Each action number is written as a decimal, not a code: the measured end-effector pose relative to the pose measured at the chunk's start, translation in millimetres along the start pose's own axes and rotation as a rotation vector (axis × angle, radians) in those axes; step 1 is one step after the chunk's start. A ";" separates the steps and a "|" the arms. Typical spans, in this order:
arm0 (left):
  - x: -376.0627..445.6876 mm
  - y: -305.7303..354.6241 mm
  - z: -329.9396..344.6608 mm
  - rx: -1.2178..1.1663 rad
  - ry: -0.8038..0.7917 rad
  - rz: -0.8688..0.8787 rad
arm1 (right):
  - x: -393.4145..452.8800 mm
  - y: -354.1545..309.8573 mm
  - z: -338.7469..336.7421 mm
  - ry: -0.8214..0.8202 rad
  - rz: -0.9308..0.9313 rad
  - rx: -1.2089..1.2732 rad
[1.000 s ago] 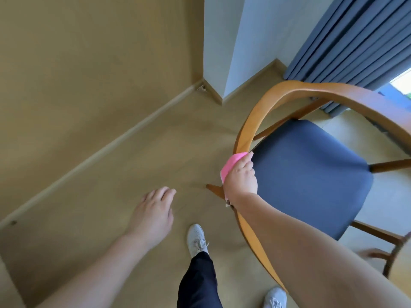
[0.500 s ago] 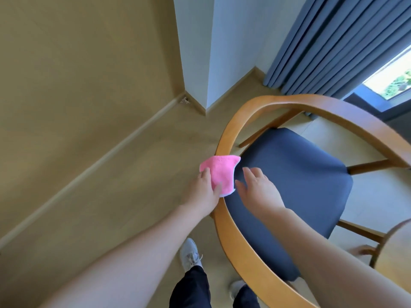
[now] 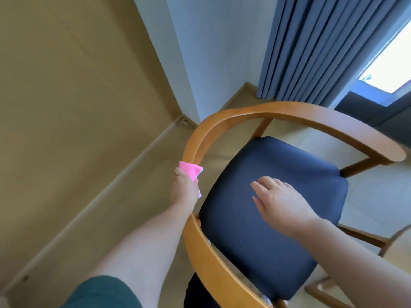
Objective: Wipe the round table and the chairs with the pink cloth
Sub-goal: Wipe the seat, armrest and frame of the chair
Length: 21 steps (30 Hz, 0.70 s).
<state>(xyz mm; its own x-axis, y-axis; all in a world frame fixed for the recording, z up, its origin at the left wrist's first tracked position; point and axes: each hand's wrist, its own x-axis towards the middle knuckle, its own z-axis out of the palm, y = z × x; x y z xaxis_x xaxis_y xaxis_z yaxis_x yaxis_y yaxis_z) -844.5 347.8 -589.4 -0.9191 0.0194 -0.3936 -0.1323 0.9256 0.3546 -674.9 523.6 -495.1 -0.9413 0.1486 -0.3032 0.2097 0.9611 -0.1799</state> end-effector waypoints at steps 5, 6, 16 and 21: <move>23.0 19.6 -10.1 0.051 0.071 0.113 | 20.8 15.9 -7.0 0.000 -0.067 0.037; 29.0 25.6 -13.5 0.067 0.075 0.141 | 26.8 19.9 -9.5 0.004 -0.067 0.039; 64.5 73.9 -32.7 0.296 0.047 0.334 | 90.1 36.9 -35.8 0.084 0.009 0.128; 86.8 114.7 -30.9 0.536 0.027 0.476 | 96.9 42.8 -39.9 0.086 0.042 0.150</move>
<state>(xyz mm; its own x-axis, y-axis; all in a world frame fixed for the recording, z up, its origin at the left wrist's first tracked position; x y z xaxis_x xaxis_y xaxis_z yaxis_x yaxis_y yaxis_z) -950.9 444.0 -556.7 -0.8417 0.4640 -0.2762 0.4791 0.8776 0.0145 -767.7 588.4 -494.9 -0.9488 0.2130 -0.2334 0.2801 0.9089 -0.3089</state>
